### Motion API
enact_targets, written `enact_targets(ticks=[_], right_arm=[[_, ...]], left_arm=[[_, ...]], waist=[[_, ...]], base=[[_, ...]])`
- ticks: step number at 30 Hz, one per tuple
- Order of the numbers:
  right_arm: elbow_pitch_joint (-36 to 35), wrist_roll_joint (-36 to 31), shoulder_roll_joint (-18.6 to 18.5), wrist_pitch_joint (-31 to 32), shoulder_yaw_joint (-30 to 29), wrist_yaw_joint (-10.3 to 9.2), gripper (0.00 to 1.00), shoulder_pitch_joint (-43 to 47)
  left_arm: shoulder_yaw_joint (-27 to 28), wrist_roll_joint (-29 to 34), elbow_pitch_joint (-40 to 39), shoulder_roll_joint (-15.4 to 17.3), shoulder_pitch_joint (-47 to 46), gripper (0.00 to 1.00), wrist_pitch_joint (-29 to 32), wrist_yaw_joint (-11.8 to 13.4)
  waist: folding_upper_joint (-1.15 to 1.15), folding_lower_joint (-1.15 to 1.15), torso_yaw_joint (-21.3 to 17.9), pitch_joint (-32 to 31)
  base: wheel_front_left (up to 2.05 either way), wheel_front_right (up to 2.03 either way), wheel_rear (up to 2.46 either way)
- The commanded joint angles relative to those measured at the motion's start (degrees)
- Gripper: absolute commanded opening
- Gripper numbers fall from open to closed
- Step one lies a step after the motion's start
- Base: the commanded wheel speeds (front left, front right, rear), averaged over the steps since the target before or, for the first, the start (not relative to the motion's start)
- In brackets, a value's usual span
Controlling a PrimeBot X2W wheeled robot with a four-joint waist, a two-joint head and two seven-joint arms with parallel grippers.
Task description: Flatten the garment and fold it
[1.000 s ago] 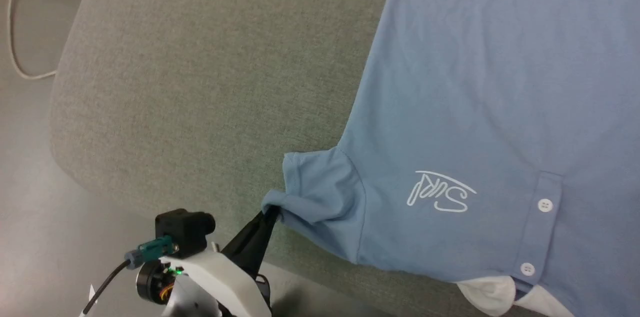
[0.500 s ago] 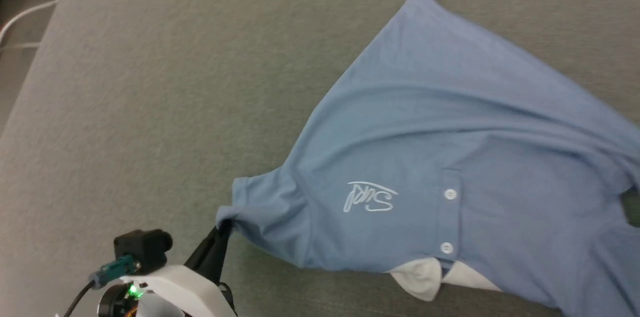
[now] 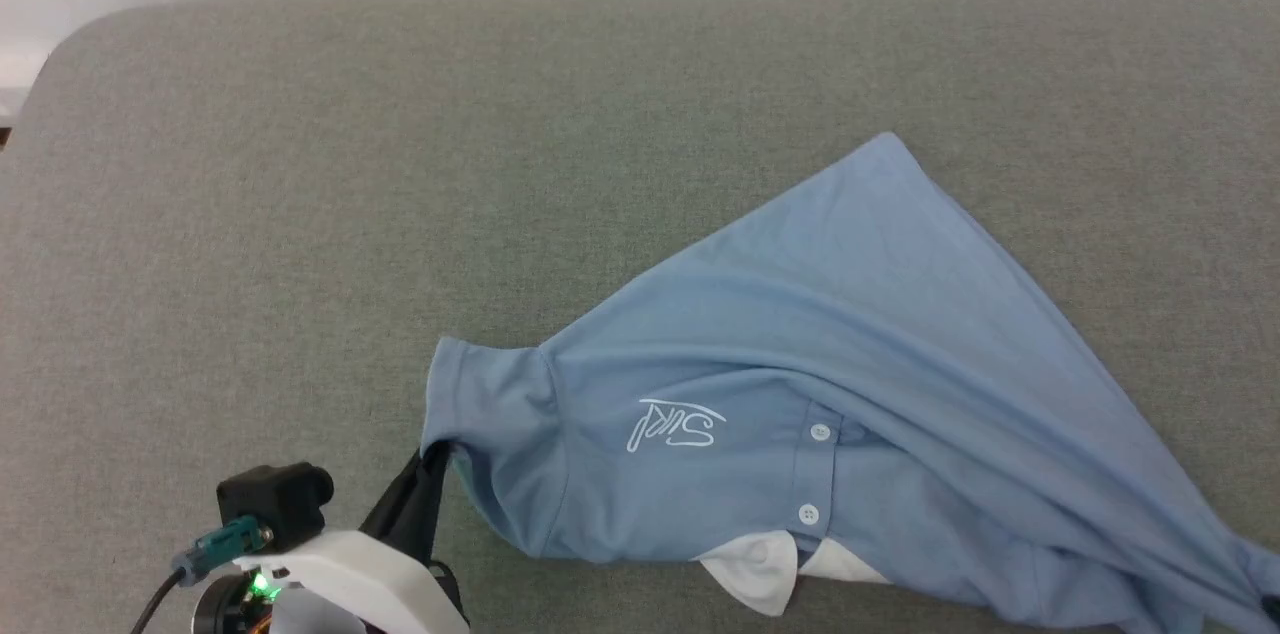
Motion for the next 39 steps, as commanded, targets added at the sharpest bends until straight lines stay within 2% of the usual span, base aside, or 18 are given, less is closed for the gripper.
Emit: enact_targets(ticks=[1,4,5,6,12,16,19,23,29,34,39], right_arm=[[-0.5,-0.9,0.8,0.4,-0.3,-0.12,0.0,1.1],[-0.1,-1.9,1.6,0.6,0.0,-0.12,0.0,2.0],[-0.3,-2.4,1.2,0.3,0.1,-0.12,0.67,1.7],[-0.6,-2.9,0.8,0.0,0.3,-0.12,1.0,1.2],[-4.3,-2.2,-3.5,0.4,4.0,-0.12,1.0,-6.1],[-6.5,-1.0,-8.1,2.0,9.2,-0.12,1.0,-14.8],[-5.8,0.1,-9.5,2.7,13.1,-0.12,1.0,-23.3],[-1.7,-0.7,-10.6,1.8,19.1,-0.12,1.0,-34.3],[8.0,-2.6,-12.7,1.1,26.7,-0.12,1.0,-45.8],[16.1,-4.5,-16.0,1.0,32.4,-0.12,1.0,-51.2],[21.2,-3.7,-17.9,1.3,35.9,-0.12,1.0,-52.9]], left_arm=[[-0.1,0.0,0.5,-0.3,-1.0,0.0,-0.5,0.2],[-0.8,0.0,1.0,-0.7,-1.7,0.0,-0.4,-0.2],[-1.0,0.1,1.1,-0.7,-1.9,0.0,-0.3,-0.3],[-1.1,0.2,1.2,-0.7,-2.1,0.0,-0.3,-0.3],[-2.1,0.8,0.0,-0.7,-3.4,0.0,0.0,-0.7],[-3.2,1.2,-2.3,-1.4,-4.9,0.0,0.0,-1.3],[-4.3,2.2,-3.1,-1.8,-6.2,0.0,0.1,-1.5],[-5.8,2.9,-4.0,-2.9,-8.0,0.0,-0.1,-2.1],[-8.2,3.2,-3.7,-4.9,-10.3,0.0,-0.4,-3.5],[-9.4,3.1,-2.8,-6.3,-11.0,0.0,-1.1,-4.1],[-10.4,2.7,-1.7,-7.4,-11.1,0.0,-1.7,-4.7]], waist=[[0.0,0.01,-0.3,-0.5],[0.0,0.01,0.4,-0.2],[0.0,0.01,0.7,0.0],[0.0,0.01,0.9,0.1],[0.0,0.01,3.5,2.3],[0.0,0.01,6.4,6.1],[0.0,0.01,9.0,8.9],[0.0,0.01,12.6,12.6],[0.0,0.01,17.9,16.5],[0.0,0.01,21.1,18.3],[0.0,0.01,22.3,18.9]], base=[[0.0,0.0,0.0],[0.0,0.0,0.0],[0.0,0.0,0.0],[0.0,0.0,0.0],[0.0,0.0,0.0],[0.0,0.0,0.0],[0.0,0.0,0.0],[0.0,0.0,0.0],[0.0,0.0,0.0],[0.0,0.0,0.0],[0.0,0.0,0.0]])
